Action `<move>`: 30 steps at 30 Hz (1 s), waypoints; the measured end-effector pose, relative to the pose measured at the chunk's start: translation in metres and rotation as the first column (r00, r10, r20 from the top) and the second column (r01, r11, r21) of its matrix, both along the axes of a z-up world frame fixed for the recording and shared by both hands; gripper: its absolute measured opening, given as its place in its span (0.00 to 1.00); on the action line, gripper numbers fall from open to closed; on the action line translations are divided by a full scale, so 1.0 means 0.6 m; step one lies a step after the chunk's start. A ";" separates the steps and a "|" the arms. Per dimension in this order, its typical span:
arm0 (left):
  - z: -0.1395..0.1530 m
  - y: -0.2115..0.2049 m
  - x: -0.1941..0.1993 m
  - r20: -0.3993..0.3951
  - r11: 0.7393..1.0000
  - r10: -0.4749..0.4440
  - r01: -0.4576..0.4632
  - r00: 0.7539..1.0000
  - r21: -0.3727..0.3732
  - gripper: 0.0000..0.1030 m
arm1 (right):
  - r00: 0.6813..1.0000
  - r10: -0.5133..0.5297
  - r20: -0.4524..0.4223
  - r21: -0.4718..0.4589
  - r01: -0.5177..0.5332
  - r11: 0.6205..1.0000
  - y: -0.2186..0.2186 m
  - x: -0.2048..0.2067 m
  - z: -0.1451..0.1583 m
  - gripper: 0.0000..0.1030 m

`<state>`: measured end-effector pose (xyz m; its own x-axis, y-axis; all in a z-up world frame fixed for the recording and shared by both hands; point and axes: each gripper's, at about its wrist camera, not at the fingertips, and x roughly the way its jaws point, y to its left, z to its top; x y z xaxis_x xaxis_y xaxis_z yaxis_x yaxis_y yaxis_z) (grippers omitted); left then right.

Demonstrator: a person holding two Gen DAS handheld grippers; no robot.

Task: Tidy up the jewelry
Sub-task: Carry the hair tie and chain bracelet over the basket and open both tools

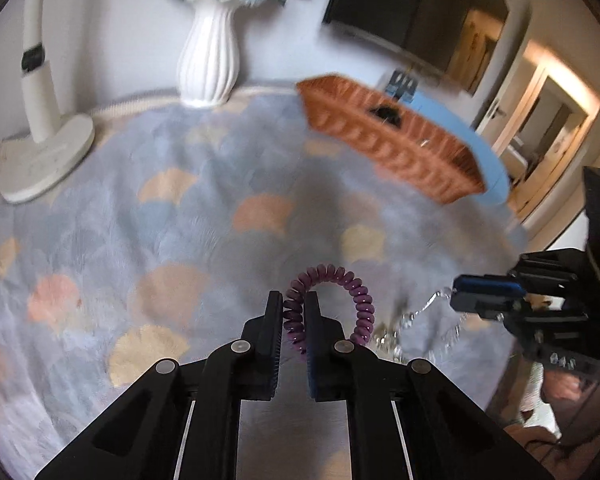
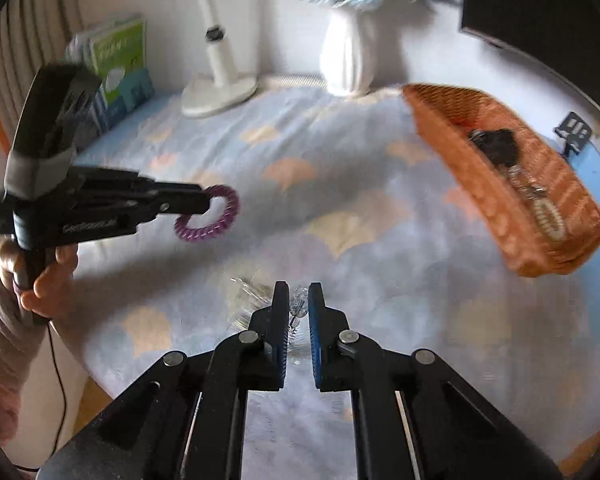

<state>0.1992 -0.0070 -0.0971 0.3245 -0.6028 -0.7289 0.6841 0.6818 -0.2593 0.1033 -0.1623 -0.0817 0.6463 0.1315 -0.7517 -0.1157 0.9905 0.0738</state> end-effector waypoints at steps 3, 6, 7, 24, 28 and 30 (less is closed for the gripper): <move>0.028 -0.006 -0.005 0.021 1.000 -0.014 0.015 1.000 -0.027 0.10 | 0.999 -0.035 0.036 0.012 0.035 0.999 -0.024 -0.010 0.025 0.10; 0.056 -0.020 -0.011 0.056 0.999 -0.027 0.029 0.998 -0.037 0.10 | 0.996 -0.069 0.061 0.037 0.067 0.997 -0.050 -0.019 0.046 0.10; 0.067 -0.026 -0.011 0.067 0.999 -0.032 0.034 0.997 -0.039 0.10 | 0.994 -0.080 0.072 0.047 0.076 0.996 -0.061 -0.022 0.056 0.10; 0.146 -0.209 0.047 0.133 0.992 -0.112 0.119 0.985 -0.045 0.10 | 0.935 -0.281 0.215 0.056 0.276 0.960 -0.289 -0.036 0.172 0.10; 0.140 -0.254 0.099 0.063 0.992 -0.110 0.114 0.992 -0.055 0.10 | 0.936 -0.297 0.191 0.080 0.287 0.955 -0.330 -0.003 0.157 0.10; 0.139 -0.274 0.128 0.046 0.993 -0.096 0.099 0.994 -0.057 0.10 | 0.937 -0.294 0.189 0.099 0.280 0.955 -0.342 0.019 0.148 0.10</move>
